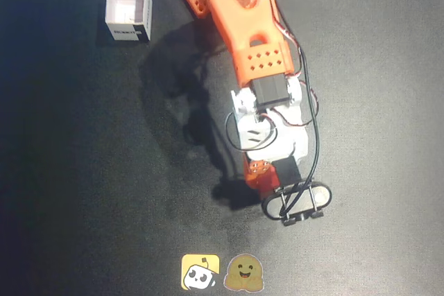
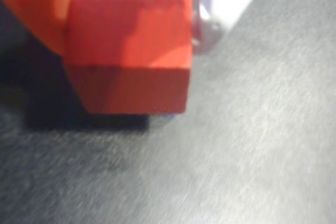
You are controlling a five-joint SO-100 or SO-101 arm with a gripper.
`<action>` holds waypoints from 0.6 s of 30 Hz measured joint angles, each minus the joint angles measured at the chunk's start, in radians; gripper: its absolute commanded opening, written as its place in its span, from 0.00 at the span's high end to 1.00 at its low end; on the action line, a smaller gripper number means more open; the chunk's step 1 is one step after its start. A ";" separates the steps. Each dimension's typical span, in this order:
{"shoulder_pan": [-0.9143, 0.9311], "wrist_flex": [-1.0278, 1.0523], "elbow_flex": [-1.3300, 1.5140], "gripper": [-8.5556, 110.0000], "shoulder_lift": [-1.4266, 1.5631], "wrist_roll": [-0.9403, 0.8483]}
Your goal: Put the red cube on top of the blue cube.
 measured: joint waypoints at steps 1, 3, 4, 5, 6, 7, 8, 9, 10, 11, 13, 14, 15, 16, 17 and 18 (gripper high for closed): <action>-0.002 -0.002 0.003 0.89 0.002 0.000; -0.003 -0.015 0.021 0.89 0.002 0.000; -0.005 -0.021 0.031 0.89 0.002 0.000; -0.005 -0.029 0.040 0.89 0.002 0.000; -0.003 -0.035 0.049 0.89 0.002 0.000; -0.003 -0.040 0.060 0.89 0.003 0.000; -0.003 -0.044 0.067 0.89 0.005 0.000; -0.003 -0.048 0.075 0.89 0.005 0.000; -0.003 -0.051 0.080 0.89 0.006 0.000; -0.003 -0.054 0.087 0.89 0.008 0.000; -0.003 -0.055 0.094 0.89 0.008 0.000; -0.003 -0.055 0.094 0.89 0.008 0.000; -0.003 -0.055 0.098 0.89 0.011 0.002; -0.003 -0.055 0.101 0.89 0.015 0.005; -0.003 -0.055 0.103 0.88 0.015 0.006; -0.003 -0.057 0.107 0.88 0.018 0.008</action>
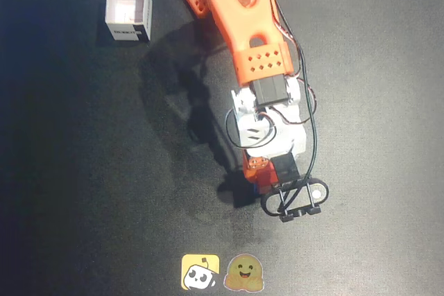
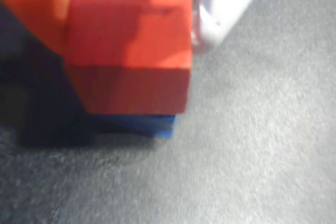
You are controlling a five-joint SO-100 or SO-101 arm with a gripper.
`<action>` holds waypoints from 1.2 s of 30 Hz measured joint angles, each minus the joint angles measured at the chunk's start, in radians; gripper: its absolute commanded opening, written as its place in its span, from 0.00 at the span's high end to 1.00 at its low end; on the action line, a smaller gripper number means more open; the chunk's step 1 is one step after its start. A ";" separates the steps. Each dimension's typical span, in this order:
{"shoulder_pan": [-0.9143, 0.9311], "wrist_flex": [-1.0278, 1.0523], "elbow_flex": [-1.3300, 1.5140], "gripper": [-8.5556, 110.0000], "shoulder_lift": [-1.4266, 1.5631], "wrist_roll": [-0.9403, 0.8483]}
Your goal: Put the red cube on top of the blue cube.
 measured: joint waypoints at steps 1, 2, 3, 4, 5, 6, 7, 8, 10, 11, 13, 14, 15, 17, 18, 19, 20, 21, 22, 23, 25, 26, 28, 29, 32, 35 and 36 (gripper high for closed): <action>0.000 0.000 0.003 0.88 0.002 0.000; 0.000 0.000 0.003 0.88 0.002 0.000; 0.000 0.000 0.003 0.88 0.002 0.003; 0.000 0.000 0.006 0.88 0.003 0.005; 0.000 0.000 0.011 0.87 0.008 0.005; 0.000 0.000 0.015 0.87 0.009 0.005; 0.000 0.000 0.017 0.87 0.011 0.005; 0.000 -0.005 0.021 0.87 0.011 0.005; 0.000 -0.011 0.025 0.83 0.017 0.005; 0.000 -0.012 0.025 0.81 0.017 0.005; 0.000 -0.020 0.028 0.81 0.018 0.005; 0.000 -0.023 0.032 0.81 0.018 0.009; 0.000 -0.026 0.034 0.81 0.018 0.017; 0.000 -0.029 0.034 0.81 0.018 0.017; 0.000 -0.029 0.034 0.81 0.018 0.017; 0.000 -0.029 0.034 0.80 0.018 0.017; 0.000 -0.034 0.038 0.79 0.020 0.017; 0.000 -0.037 0.038 0.79 0.020 0.017; 0.000 -0.040 0.040 0.79 0.020 0.017; 0.000 -0.043 0.040 0.79 0.020 0.017; 0.000 -0.048 0.041 0.77 0.020 0.018; 0.000 -0.051 0.046 0.73 0.020 0.018; 0.000 -0.054 0.046 0.71 0.020 0.018; 0.000 -0.054 0.046 0.71 0.020 0.018; 0.000 -0.058 0.046 0.72 0.020 0.018; 0.000 -0.054 0.044 0.73 0.020 0.018; 0.000 -0.034 0.038 0.77 0.031 0.018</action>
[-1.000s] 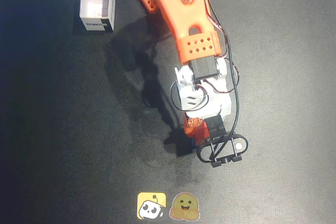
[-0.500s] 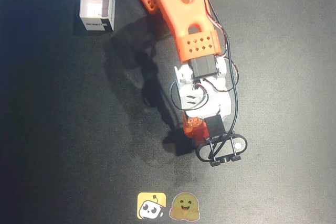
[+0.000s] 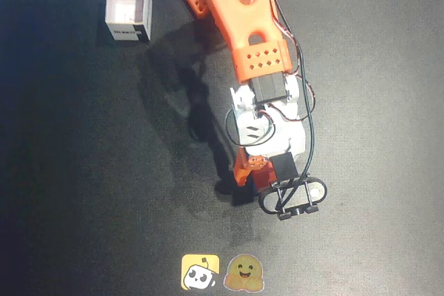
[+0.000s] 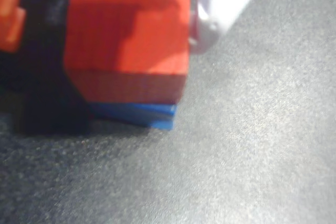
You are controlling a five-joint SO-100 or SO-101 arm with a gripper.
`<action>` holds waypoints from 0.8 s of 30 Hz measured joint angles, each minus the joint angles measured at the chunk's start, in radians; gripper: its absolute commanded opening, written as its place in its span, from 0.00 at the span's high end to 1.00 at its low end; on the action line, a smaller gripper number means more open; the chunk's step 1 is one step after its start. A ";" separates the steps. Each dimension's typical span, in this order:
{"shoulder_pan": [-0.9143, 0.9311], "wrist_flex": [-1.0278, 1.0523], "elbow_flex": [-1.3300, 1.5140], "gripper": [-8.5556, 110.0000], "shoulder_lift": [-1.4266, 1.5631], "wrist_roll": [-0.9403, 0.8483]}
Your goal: Put the red cube on top of the blue cube.
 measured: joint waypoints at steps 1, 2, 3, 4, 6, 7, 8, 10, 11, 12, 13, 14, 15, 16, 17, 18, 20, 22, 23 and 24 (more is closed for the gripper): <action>0.000 0.021 -0.014 0.79 0.014 0.000; 0.000 0.049 -0.040 0.82 0.032 0.000; 0.000 0.083 -0.069 0.86 0.052 0.000; 0.000 0.112 -0.095 0.88 0.074 0.000; 0.000 0.167 -0.133 0.93 0.120 0.000; 0.002 0.192 -0.141 0.93 0.150 0.000; 0.002 0.213 -0.141 0.93 0.179 0.000; 0.011 0.247 -0.126 0.92 0.256 0.015; 0.020 0.255 -0.100 0.92 0.305 0.018; 0.032 0.258 -0.060 0.92 0.360 0.018; 0.048 0.258 -0.014 0.92 0.419 0.015; 0.064 0.256 0.041 0.92 0.480 0.009; 0.086 0.253 0.104 0.92 0.546 0.002; 0.110 0.241 0.169 0.92 0.615 -0.015; 0.138 0.230 0.241 0.92 0.687 -0.038; 0.160 0.224 0.311 0.92 0.767 -0.060; 0.184 0.221 0.445 0.92 0.923 -0.089; 0.195 0.221 0.554 0.92 1.068 -0.100; 0.199 0.221 0.604 0.92 1.137 -0.095; 0.202 0.224 0.650 0.92 1.207 -0.089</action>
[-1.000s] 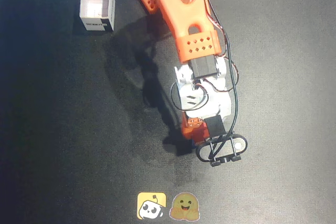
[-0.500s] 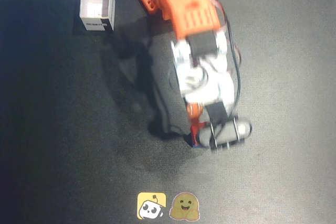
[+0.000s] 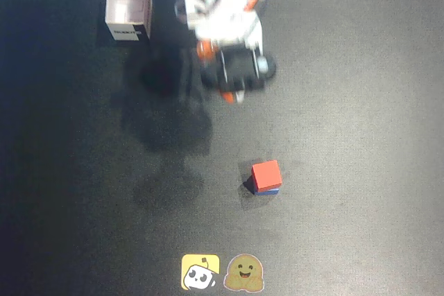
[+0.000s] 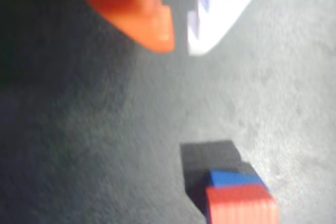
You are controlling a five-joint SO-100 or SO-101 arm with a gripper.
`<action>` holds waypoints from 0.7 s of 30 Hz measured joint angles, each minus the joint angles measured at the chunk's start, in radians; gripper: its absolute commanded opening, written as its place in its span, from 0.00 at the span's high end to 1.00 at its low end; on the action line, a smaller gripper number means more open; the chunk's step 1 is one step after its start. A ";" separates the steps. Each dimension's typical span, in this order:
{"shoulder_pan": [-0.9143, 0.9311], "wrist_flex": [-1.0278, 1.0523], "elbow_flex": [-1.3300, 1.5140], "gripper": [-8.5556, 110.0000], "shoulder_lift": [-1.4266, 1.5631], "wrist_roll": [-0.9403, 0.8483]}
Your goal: Put the red cube on top of the blue cube.
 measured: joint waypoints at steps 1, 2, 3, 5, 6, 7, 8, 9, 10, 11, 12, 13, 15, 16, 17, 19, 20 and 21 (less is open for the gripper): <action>0.000 0.012 0.043 0.92 0.067 0.008; 0.000 0.026 0.078 0.92 0.135 0.014; -0.003 0.044 0.112 0.92 0.201 0.025; -0.006 0.075 0.160 0.92 0.301 0.051; -0.003 0.086 0.169 0.92 0.321 0.058; -0.002 0.091 0.169 0.92 0.327 0.066; 0.002 0.098 0.175 0.92 0.324 0.072; 0.002 0.104 0.183 0.92 0.328 0.081; 0.002 0.110 0.186 0.92 0.334 0.091; 0.000 0.110 0.193 0.92 0.347 0.097; 0.000 0.110 0.204 0.92 0.353 0.103; -0.002 0.110 0.216 0.92 0.353 0.107; -0.003 0.110 0.245 0.92 0.339 0.117; -0.003 0.110 0.262 0.92 0.337 0.123; -0.003 0.110 0.275 0.92 0.337 0.129; -0.003 0.098 0.301 0.92 0.339 0.132; -0.003 0.089 0.314 0.92 0.339 0.132; -0.003 0.080 0.328 0.92 0.341 0.132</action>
